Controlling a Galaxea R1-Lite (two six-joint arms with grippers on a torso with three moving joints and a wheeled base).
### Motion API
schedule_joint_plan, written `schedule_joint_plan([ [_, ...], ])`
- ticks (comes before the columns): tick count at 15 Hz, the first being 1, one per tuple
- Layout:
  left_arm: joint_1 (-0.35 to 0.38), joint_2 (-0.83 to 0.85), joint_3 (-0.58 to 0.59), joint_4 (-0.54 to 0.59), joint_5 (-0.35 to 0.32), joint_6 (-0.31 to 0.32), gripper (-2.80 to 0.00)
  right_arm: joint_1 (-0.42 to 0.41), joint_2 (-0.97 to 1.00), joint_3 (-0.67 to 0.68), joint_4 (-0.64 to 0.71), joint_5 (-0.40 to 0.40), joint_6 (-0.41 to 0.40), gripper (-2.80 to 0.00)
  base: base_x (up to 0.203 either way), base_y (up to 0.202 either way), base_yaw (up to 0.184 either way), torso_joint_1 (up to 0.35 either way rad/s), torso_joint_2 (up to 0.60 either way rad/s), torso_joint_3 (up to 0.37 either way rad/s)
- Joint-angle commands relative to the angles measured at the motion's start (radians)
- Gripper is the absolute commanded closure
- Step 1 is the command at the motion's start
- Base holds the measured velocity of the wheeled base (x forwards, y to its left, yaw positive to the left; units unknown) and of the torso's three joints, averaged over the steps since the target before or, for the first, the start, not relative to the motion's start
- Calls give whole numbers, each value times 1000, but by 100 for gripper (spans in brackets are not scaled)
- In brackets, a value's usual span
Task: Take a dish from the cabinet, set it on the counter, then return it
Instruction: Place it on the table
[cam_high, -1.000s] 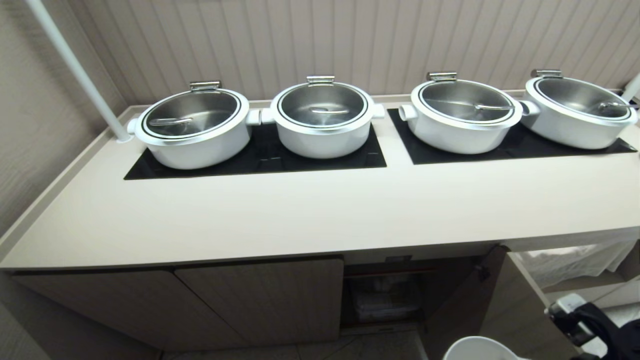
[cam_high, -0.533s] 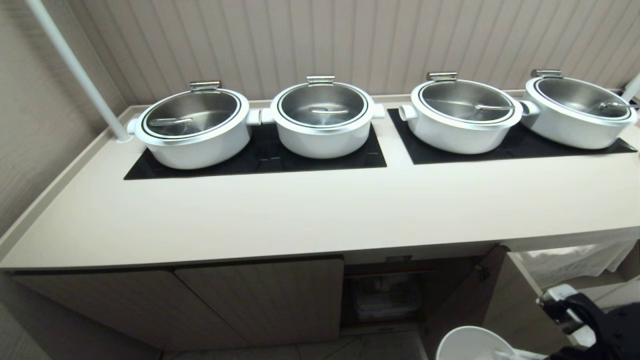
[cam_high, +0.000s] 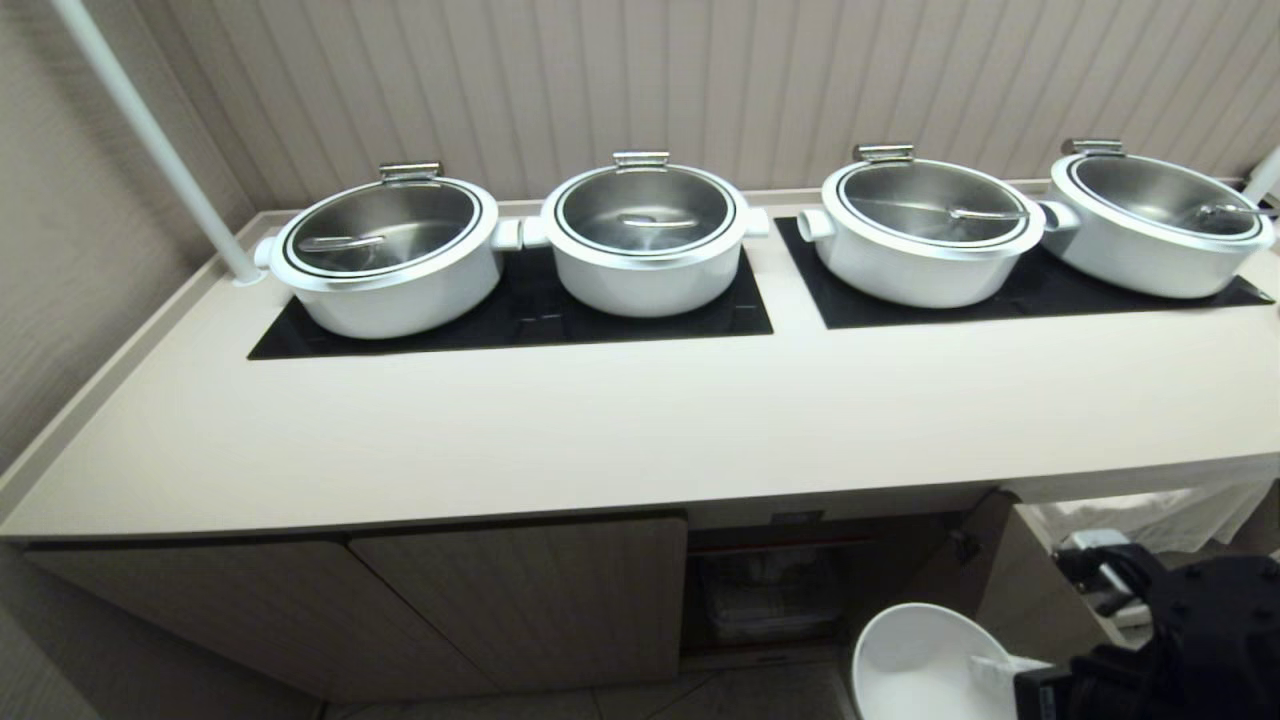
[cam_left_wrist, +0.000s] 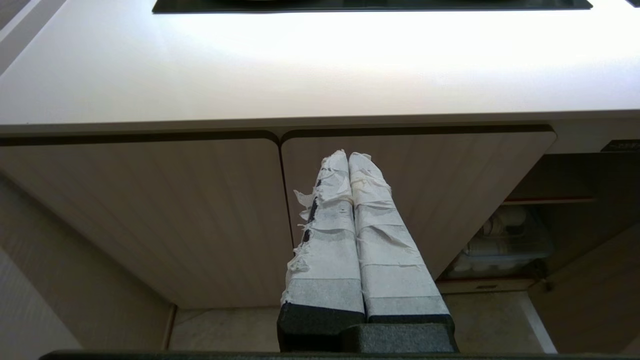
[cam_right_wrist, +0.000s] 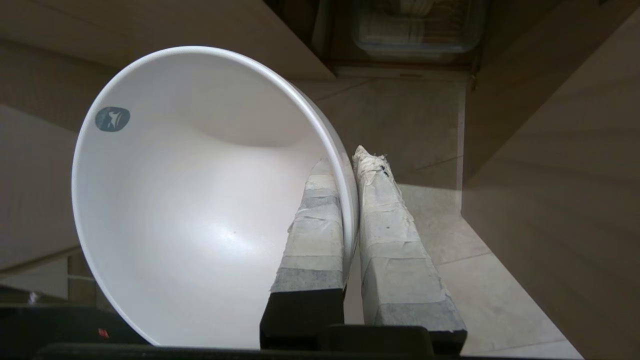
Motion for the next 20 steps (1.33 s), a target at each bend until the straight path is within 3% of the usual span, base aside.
schedule_joint_plan([
  [1,0,0,0,0,0,-1,0,-15,43,-36,-2,-2,4,0,0,0,0,0,0,0],
  [10,0,0,0,0,0,-1,0,-155,191,-302,83,-5,23,0,0,0,0,0,0,0],
  [16,0,0,-1,0,0,-1,0,-166,294,-456,222,-5,165,0,0,0,0,0,0,0],
  [20,0,0,-1,0,0,-1,0,-185,382,-577,252,-5,213,0,0,0,0,0,0,0],
])
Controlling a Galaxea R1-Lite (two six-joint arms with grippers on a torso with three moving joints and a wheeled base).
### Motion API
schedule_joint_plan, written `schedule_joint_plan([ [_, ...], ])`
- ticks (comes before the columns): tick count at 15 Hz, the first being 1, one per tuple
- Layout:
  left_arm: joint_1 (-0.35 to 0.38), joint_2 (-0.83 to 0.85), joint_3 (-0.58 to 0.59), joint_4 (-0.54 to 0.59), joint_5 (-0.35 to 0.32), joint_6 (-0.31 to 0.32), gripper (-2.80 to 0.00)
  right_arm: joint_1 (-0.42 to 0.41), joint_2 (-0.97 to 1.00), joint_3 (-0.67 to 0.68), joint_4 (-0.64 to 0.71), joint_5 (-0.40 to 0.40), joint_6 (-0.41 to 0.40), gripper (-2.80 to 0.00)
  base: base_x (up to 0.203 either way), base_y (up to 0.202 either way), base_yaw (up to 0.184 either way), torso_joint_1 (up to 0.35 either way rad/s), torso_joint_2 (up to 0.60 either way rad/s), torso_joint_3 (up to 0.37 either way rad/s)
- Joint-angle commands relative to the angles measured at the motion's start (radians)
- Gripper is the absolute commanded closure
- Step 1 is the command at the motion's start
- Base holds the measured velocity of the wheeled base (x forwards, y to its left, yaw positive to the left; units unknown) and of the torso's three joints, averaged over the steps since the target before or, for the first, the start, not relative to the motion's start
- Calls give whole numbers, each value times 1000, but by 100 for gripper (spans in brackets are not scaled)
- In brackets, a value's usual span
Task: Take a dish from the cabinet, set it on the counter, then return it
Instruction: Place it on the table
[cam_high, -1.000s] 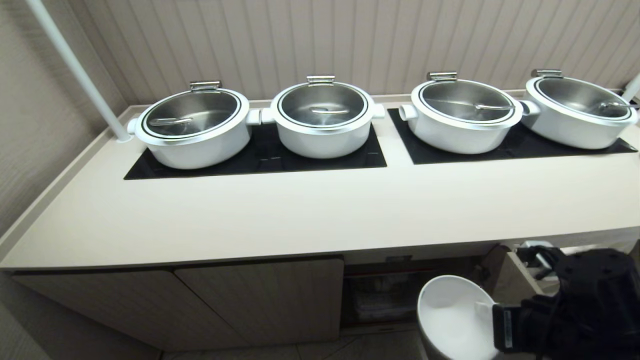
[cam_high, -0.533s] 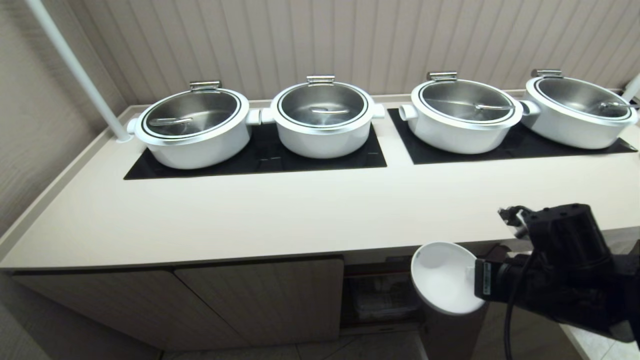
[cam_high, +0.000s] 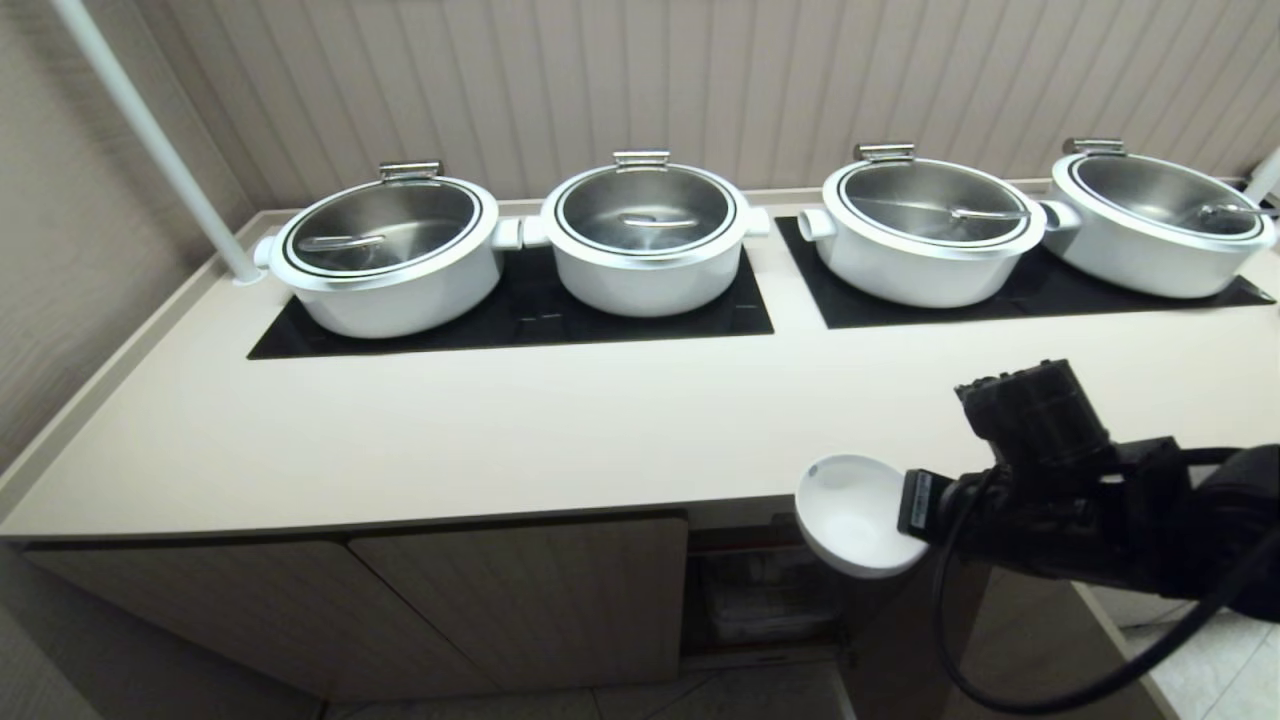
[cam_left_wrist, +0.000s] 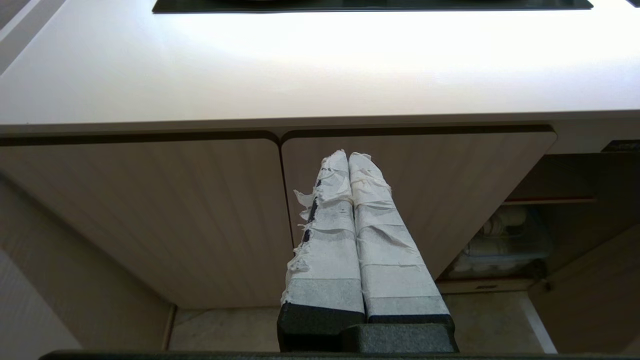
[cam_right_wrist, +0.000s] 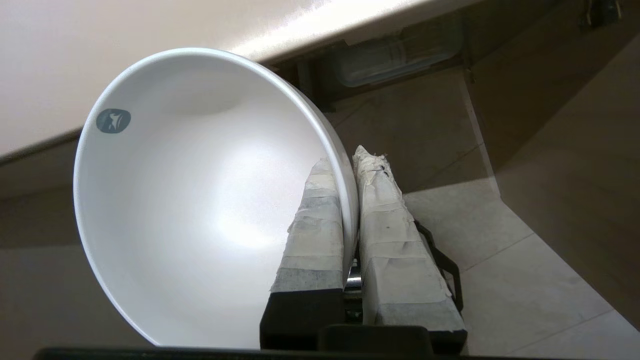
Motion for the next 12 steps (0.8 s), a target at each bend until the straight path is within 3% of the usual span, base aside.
schedule_joint_plan([
  [1,0,0,1,0,0,-1,0,-17,71,-78,5,-1,19,0,0,0,0,0,0,0],
  [12,0,0,1,0,0,-1,0,-80,217,-353,96,-1,42,0,0,0,0,0,0,0],
])
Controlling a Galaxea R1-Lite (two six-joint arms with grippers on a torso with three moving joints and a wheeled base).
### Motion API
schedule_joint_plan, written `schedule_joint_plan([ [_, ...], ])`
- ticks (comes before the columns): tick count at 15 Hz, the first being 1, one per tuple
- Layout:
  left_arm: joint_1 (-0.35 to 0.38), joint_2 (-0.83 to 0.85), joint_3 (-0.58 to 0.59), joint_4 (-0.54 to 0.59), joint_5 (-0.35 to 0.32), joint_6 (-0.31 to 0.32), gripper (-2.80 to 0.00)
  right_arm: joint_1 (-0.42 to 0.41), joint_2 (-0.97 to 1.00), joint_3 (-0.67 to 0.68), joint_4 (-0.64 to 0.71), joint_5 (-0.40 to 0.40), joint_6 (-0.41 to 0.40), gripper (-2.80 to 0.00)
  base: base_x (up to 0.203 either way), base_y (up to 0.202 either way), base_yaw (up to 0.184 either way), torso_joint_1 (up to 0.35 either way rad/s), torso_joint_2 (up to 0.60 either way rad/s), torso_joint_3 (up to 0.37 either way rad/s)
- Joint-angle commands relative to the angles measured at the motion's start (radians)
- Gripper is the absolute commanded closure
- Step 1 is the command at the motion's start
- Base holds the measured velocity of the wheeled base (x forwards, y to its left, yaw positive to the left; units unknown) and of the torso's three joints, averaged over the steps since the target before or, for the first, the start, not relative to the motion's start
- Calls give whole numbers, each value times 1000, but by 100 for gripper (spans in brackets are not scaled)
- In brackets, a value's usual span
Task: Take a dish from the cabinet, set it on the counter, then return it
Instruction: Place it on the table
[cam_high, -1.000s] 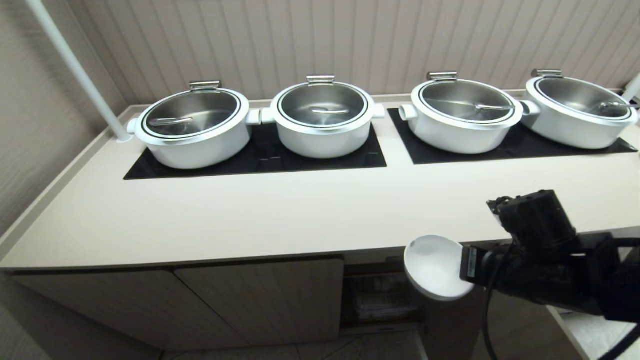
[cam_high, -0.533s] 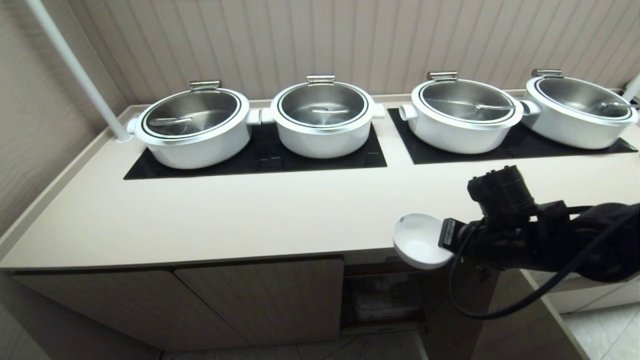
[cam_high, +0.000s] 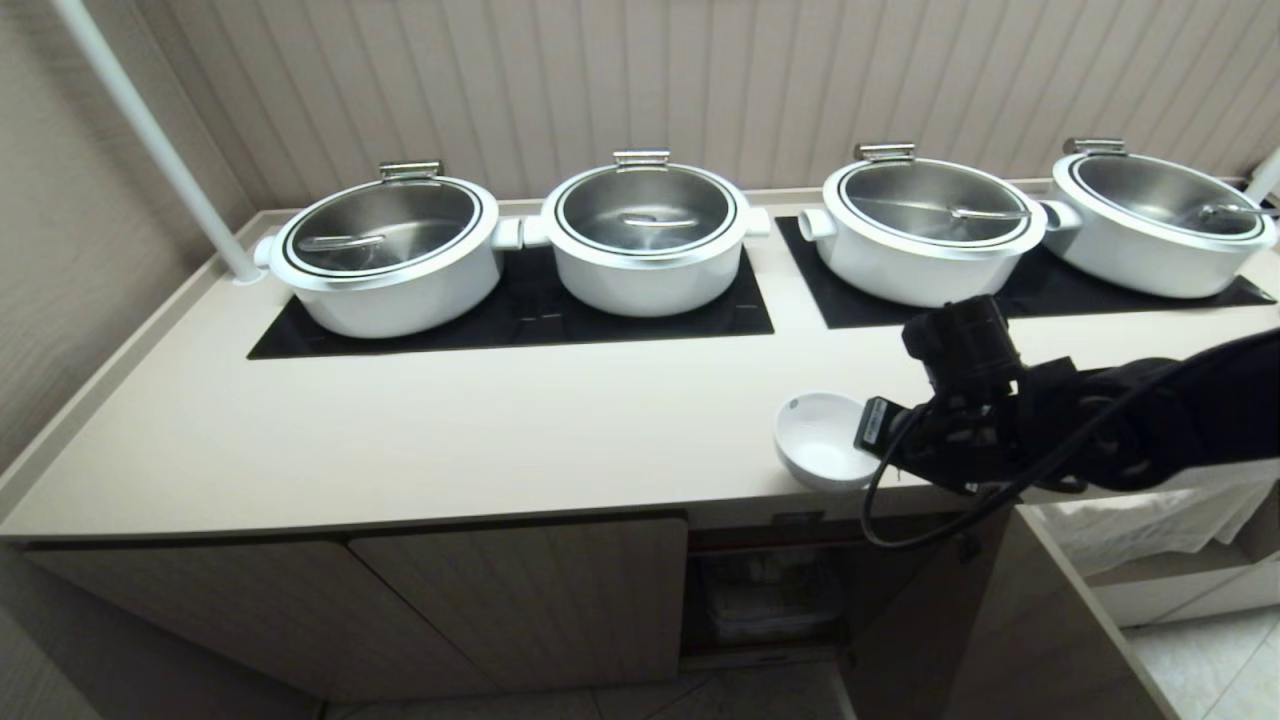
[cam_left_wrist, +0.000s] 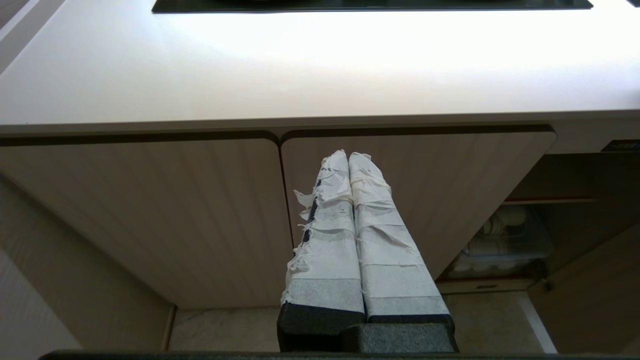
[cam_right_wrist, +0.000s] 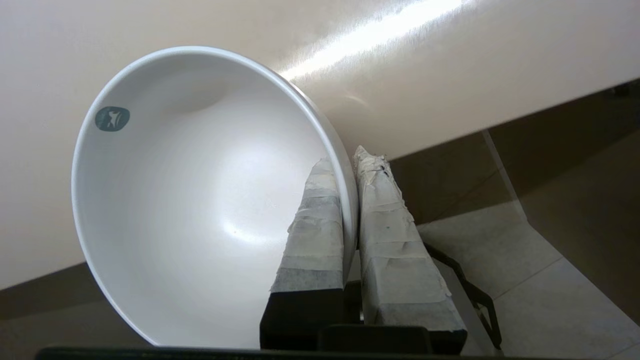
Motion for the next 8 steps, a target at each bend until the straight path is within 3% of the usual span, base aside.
schedule_joint_plan([
  [1,0,0,1,0,0,-1,0,-22,40,-67,25,-2,4,0,0,0,0,0,0,0],
  [8,0,0,1,0,0,-1,0,-89,118,-208,101,0,5,0,0,0,0,0,0,0],
])
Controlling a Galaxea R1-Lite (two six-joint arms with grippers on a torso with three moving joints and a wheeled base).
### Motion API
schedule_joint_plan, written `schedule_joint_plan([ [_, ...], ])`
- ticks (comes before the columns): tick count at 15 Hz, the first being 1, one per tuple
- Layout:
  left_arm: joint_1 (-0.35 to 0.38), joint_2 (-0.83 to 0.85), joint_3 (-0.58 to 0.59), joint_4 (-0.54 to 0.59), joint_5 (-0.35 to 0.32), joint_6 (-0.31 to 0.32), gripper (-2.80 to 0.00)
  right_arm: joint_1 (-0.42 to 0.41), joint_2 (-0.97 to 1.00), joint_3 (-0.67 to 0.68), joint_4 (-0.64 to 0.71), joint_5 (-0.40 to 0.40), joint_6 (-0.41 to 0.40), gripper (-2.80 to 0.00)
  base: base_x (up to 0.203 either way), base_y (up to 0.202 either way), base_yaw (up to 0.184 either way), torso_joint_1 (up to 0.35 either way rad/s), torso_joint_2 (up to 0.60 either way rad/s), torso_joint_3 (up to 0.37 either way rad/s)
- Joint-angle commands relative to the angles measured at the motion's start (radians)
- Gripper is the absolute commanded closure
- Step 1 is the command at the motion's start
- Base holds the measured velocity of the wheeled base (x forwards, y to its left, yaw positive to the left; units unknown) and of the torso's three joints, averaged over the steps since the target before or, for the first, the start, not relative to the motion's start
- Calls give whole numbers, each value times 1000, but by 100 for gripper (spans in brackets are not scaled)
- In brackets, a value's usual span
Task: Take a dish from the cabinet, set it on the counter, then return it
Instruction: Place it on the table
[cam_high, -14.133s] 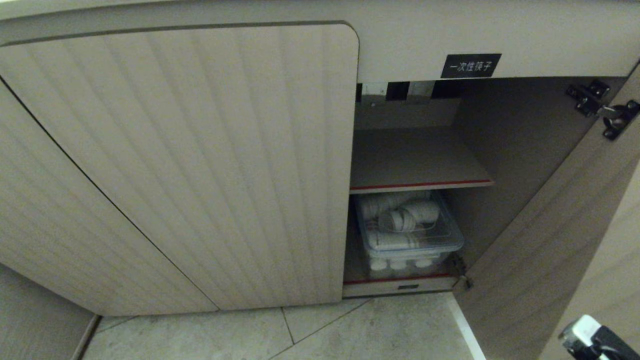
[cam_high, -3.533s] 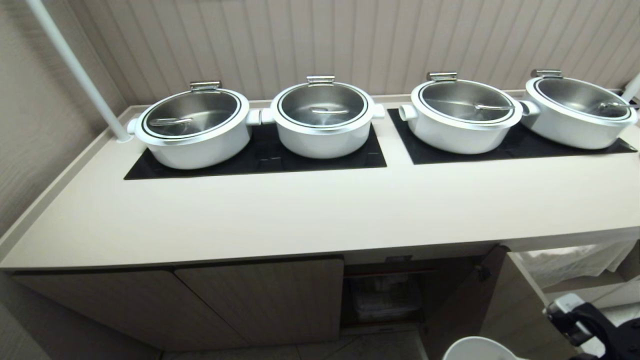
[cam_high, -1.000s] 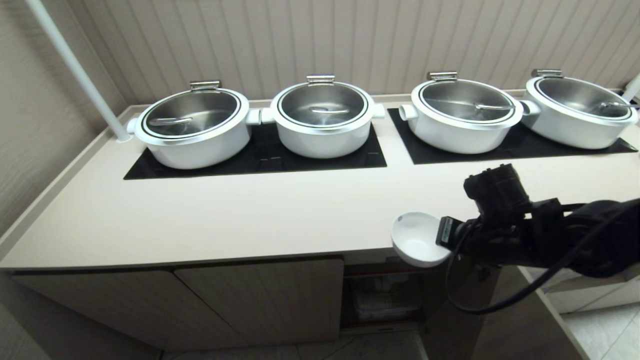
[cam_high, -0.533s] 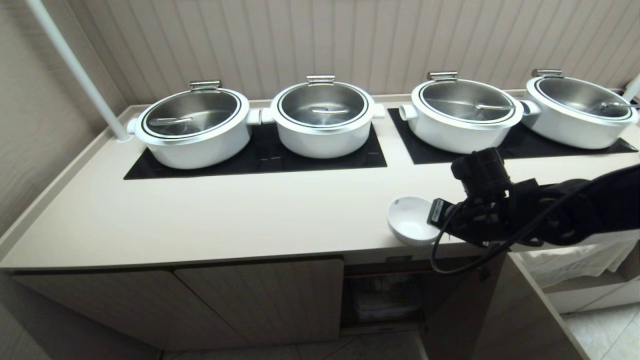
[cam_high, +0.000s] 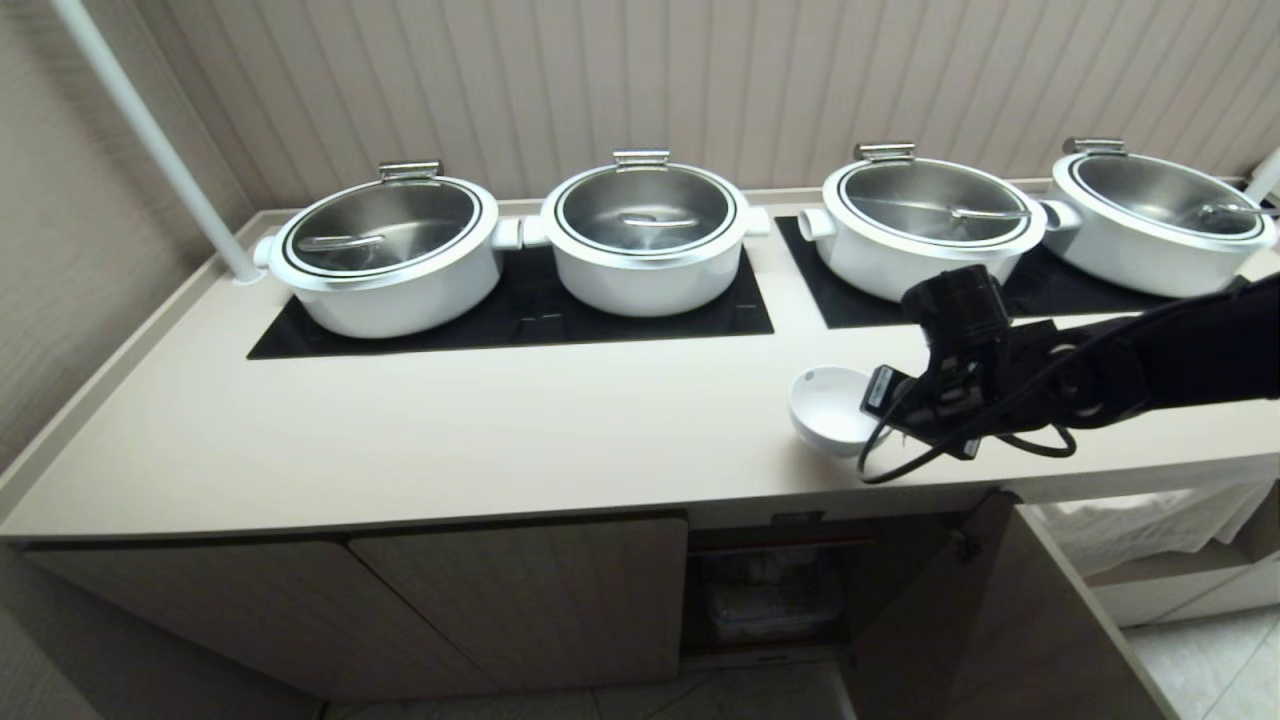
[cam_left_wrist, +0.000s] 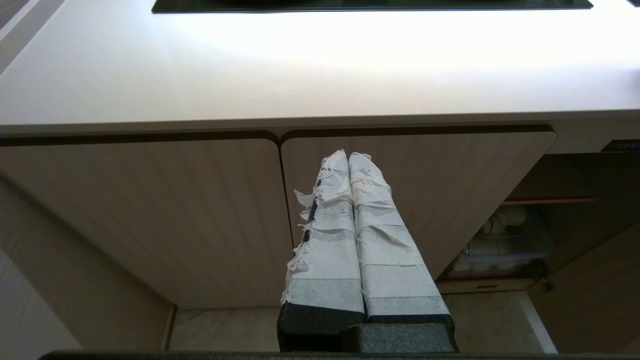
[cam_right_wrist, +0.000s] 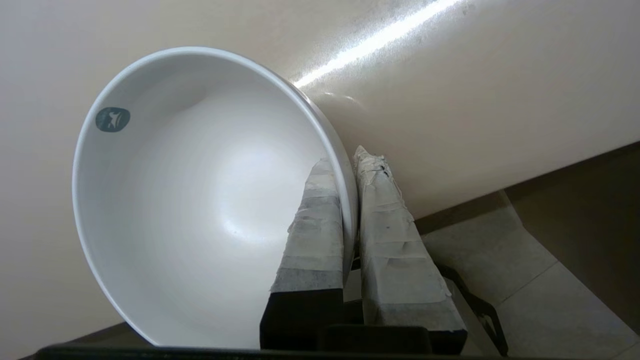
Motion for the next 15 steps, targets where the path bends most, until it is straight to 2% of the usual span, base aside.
schedule_joint_plan([
  [1,0,0,1,-1,1,-1,0,-11,26,-16,-1,-1,4,0,0,0,0,0,0,0],
  [15,0,0,0,-1,1,-1,0,-5,82,-60,4,0,4,0,0,0,0,0,0,0],
])
